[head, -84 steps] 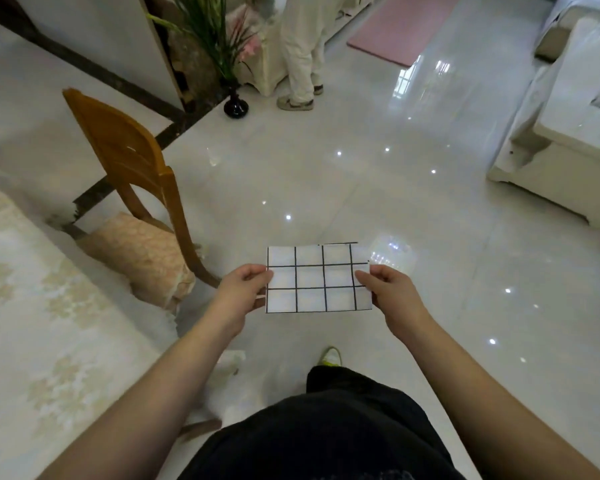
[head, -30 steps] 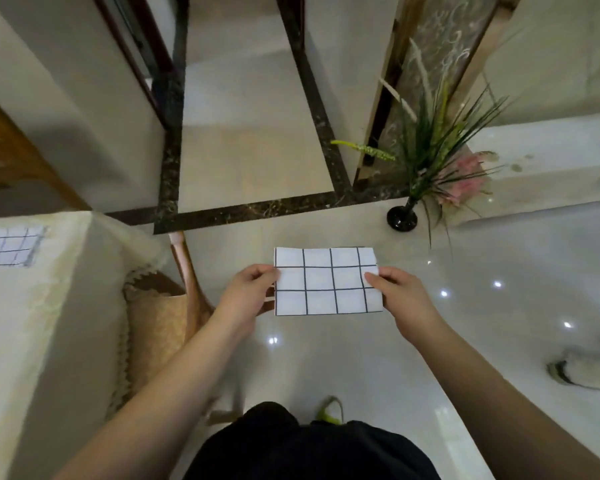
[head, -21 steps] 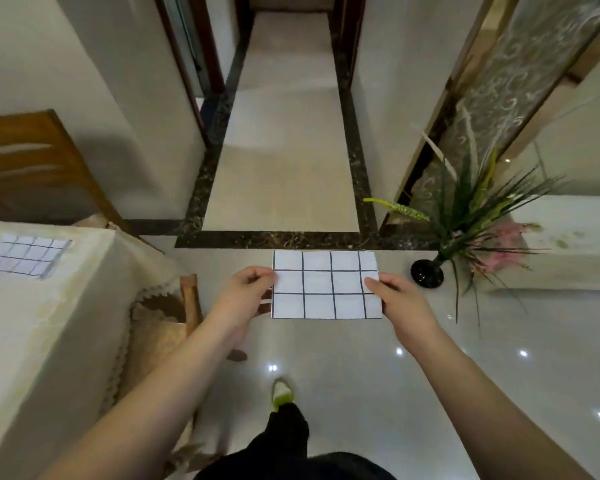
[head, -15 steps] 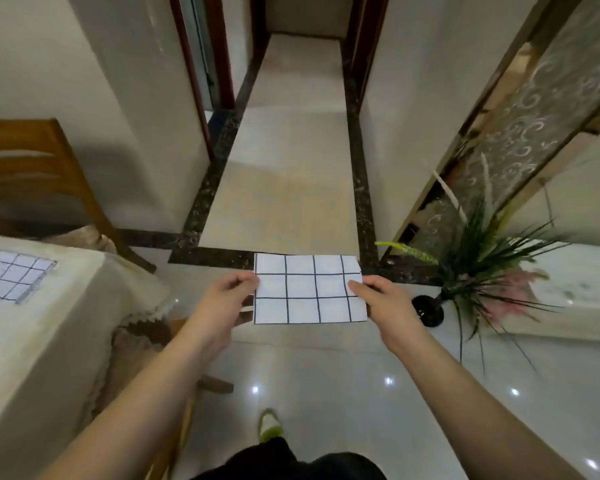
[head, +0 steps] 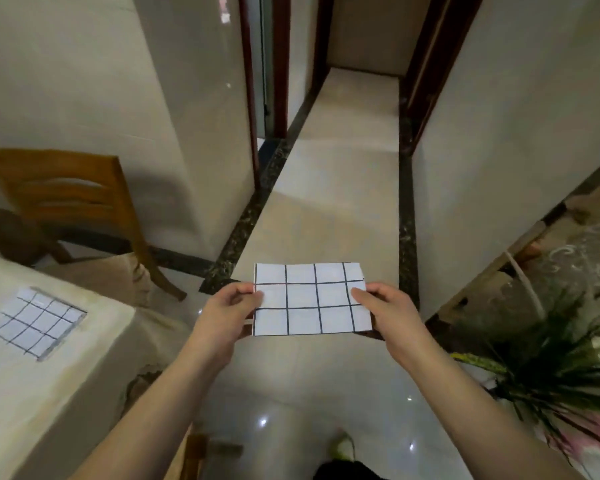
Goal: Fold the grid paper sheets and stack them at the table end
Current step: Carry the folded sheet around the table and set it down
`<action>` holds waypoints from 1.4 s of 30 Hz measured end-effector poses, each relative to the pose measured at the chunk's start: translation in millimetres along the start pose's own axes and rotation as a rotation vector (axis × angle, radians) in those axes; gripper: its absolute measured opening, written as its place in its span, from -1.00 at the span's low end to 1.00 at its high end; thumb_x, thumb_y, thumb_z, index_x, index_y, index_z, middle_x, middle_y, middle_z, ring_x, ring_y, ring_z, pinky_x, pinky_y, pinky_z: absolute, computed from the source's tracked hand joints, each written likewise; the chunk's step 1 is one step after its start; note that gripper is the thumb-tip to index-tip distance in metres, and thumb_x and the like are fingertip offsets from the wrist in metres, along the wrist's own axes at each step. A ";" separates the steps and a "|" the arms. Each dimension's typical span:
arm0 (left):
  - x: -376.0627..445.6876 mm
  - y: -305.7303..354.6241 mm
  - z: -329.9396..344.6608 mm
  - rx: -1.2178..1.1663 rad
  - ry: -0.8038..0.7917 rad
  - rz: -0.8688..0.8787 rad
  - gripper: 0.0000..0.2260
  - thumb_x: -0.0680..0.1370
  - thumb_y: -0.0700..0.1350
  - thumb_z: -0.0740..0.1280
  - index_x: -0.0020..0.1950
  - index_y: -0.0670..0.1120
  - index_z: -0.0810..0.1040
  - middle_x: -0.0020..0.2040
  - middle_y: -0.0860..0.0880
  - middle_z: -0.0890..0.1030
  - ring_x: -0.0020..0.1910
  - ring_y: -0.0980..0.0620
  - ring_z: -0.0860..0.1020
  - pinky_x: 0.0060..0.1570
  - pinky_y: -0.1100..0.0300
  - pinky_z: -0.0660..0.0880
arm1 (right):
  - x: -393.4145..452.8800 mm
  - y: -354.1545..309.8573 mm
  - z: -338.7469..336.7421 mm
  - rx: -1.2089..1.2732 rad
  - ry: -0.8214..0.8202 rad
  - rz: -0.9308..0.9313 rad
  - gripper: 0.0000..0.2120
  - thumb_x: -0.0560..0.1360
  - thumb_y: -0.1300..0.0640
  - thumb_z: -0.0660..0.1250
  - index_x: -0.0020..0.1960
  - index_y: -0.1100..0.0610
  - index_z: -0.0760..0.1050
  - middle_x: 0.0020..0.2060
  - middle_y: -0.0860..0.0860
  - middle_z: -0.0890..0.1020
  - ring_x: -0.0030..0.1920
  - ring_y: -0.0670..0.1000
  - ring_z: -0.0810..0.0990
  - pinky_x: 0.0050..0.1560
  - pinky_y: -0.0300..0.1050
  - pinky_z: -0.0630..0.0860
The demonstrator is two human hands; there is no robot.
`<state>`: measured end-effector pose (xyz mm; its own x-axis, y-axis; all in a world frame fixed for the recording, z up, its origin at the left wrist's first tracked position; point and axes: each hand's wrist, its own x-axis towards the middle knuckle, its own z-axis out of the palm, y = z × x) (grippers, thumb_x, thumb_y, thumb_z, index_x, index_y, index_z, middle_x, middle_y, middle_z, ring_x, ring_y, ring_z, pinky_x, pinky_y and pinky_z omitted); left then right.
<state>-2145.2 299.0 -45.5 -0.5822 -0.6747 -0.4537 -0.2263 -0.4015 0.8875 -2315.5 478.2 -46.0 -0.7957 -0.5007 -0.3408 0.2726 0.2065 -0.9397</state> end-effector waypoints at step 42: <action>256.6 92.8 -163.4 -0.336 0.819 -0.038 -0.92 0.59 -0.21 0.29 -0.08 -0.16 0.53 -0.35 -0.01 0.48 -0.50 0.16 0.44 -0.57 0.37 0.36 | 362.2 -97.1 379.3 -0.448 -0.834 0.012 -0.92 0.53 0.17 0.38 0.02 0.10 0.59 -0.08 0.04 0.71 -0.11 -0.03 0.70 -0.20 -0.20 0.58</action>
<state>-2188.0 -12.6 -92.8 0.1919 -0.8373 -0.5120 0.0822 -0.5061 0.8585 -2425.0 -42.1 -88.8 -0.1040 -0.9000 -0.4234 -0.0925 0.4326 -0.8968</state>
